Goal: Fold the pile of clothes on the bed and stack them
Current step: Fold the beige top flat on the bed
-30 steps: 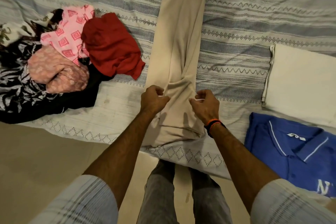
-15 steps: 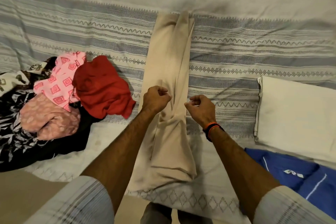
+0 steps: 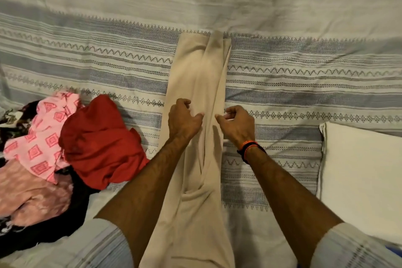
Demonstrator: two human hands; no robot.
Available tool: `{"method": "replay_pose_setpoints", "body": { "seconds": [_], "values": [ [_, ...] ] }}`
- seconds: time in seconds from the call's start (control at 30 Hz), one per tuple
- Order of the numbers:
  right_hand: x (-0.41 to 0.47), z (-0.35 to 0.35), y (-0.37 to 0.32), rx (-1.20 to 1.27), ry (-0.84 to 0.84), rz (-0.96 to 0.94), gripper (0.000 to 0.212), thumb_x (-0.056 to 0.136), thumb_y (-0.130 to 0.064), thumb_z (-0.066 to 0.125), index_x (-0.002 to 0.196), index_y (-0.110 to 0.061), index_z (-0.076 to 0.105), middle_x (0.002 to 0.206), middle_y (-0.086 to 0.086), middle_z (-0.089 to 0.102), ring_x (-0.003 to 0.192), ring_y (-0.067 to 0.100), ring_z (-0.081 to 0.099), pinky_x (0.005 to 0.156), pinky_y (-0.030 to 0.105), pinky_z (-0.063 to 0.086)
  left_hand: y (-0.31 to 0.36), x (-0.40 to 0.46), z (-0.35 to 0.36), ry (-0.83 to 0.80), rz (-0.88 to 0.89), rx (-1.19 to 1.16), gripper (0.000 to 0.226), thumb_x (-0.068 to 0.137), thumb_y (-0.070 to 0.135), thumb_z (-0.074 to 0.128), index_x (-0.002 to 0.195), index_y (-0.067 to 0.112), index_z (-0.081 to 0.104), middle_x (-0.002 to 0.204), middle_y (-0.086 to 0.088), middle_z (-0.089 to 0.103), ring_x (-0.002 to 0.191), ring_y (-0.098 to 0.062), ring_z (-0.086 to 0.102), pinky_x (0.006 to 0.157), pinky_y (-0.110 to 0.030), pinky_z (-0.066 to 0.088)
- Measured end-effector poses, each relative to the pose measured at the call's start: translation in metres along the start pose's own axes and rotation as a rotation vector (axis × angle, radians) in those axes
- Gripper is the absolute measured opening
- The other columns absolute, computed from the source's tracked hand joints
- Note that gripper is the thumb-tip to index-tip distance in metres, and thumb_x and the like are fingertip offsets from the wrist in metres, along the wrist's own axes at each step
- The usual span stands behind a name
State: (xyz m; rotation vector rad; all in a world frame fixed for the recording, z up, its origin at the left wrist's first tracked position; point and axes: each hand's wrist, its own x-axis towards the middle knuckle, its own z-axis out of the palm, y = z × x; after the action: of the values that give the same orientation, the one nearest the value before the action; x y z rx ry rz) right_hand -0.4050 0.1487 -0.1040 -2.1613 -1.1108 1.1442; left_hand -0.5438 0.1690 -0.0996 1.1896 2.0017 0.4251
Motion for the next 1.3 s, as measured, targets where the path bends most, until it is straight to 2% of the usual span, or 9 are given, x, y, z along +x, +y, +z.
{"method": "replay_pose_setpoints", "body": {
  "seconds": [0.17, 0.33, 0.43, 0.6, 0.73, 0.83, 0.93, 1.1, 1.3],
  "values": [
    [0.039, 0.013, -0.018, -0.008, 0.015, 0.043, 0.052, 0.082, -0.043, 0.075, 0.12, -0.011, 0.056, 0.104, 0.0, 0.063, 0.096, 0.017, 0.058, 0.086, 0.028, 0.047, 0.018, 0.031, 0.012, -0.122, -0.091, -0.056, 0.073, 0.074, 0.031, 0.083, 0.135, 0.013, 0.047, 0.11, 0.0, 0.063, 0.107, -0.021, 0.063, 0.096, -0.038, 0.053],
    [0.066, 0.011, -0.016, 0.069, 0.025, 0.141, 0.028, 0.09, -0.029, 0.069, 0.112, -0.012, 0.065, 0.095, -0.001, 0.065, 0.09, 0.015, 0.059, 0.081, 0.023, 0.045, 0.033, 0.04, 0.029, -0.211, -0.012, -0.044, 0.029, 0.081, 0.036, 0.075, 0.103, 0.016, 0.073, 0.093, 0.0, 0.072, 0.09, -0.018, 0.069, 0.08, -0.027, 0.056],
    [0.077, 0.008, -0.012, 0.039, 0.067, 0.107, 0.016, 0.091, -0.022, 0.067, 0.103, -0.013, 0.07, 0.09, 0.0, 0.068, 0.082, 0.011, 0.06, 0.081, 0.023, 0.049, 0.039, 0.042, 0.033, -0.178, 0.049, -0.057, 0.032, 0.083, 0.026, 0.073, 0.113, 0.014, 0.068, 0.106, -0.002, 0.072, 0.098, -0.018, 0.067, 0.092, -0.03, 0.054],
    [0.099, 0.012, -0.024, 0.117, 0.133, 0.058, 0.024, 0.09, -0.04, 0.068, 0.097, -0.016, 0.07, 0.08, -0.006, 0.065, 0.072, 0.005, 0.057, 0.063, 0.012, 0.043, 0.045, 0.054, 0.038, -0.118, -0.036, -0.165, 0.043, 0.087, 0.019, 0.068, 0.128, 0.014, 0.055, 0.123, -0.003, 0.064, 0.111, -0.018, 0.061, 0.09, -0.024, 0.047],
    [0.123, 0.01, -0.038, 0.106, 0.123, 0.117, 0.014, 0.09, -0.023, 0.065, 0.093, -0.014, 0.075, 0.097, 0.004, 0.073, 0.093, 0.019, 0.066, 0.088, 0.03, 0.053, 0.05, 0.066, 0.039, -0.029, -0.157, -0.267, 0.039, 0.087, 0.022, 0.065, 0.125, 0.017, 0.059, 0.12, 0.0, 0.065, 0.11, -0.019, 0.061, 0.091, -0.028, 0.047],
    [0.137, 0.007, -0.043, 0.219, 0.18, 0.199, 0.012, 0.081, -0.02, 0.058, 0.088, -0.018, 0.067, 0.095, 0.003, 0.07, 0.094, 0.024, 0.066, 0.087, 0.039, 0.056, 0.054, 0.068, 0.041, -0.051, -0.121, -0.244, 0.049, 0.083, 0.029, 0.073, 0.128, 0.018, 0.056, 0.123, 0.001, 0.064, 0.109, -0.019, 0.061, 0.096, -0.037, 0.051],
    [0.145, 0.005, -0.047, 0.187, 0.176, 0.079, 0.017, 0.083, -0.014, 0.064, 0.1, -0.019, 0.061, 0.09, -0.003, 0.065, 0.089, 0.018, 0.064, 0.082, 0.031, 0.055, 0.062, 0.078, 0.046, -0.049, -0.056, -0.225, 0.062, 0.079, 0.032, 0.079, 0.133, 0.018, 0.053, 0.129, 0.0, 0.062, 0.116, -0.019, 0.059, 0.1, -0.037, 0.049],
    [0.17, -0.001, -0.064, -0.08, 0.142, -0.36, 0.032, 0.092, -0.008, 0.057, 0.124, -0.011, 0.059, 0.124, 0.006, 0.057, 0.109, 0.02, 0.059, 0.097, 0.03, 0.048, 0.073, 0.099, 0.05, -0.028, -0.035, -0.229, 0.064, 0.079, 0.033, 0.079, 0.134, 0.019, 0.051, 0.132, 0.0, 0.06, 0.119, -0.019, 0.057, 0.102, -0.035, 0.048],
    [0.208, -0.015, -0.08, -0.179, -0.076, -0.384, 0.026, 0.089, -0.01, 0.062, 0.115, -0.013, 0.066, 0.113, 0.006, 0.066, 0.104, 0.023, 0.061, 0.098, 0.041, 0.051, 0.078, 0.112, 0.055, -0.012, -0.036, -0.246, 0.06, 0.079, 0.035, 0.078, 0.131, 0.018, 0.054, 0.129, 0.0, 0.062, 0.116, -0.019, 0.059, 0.101, -0.042, 0.049]
  ]
}}
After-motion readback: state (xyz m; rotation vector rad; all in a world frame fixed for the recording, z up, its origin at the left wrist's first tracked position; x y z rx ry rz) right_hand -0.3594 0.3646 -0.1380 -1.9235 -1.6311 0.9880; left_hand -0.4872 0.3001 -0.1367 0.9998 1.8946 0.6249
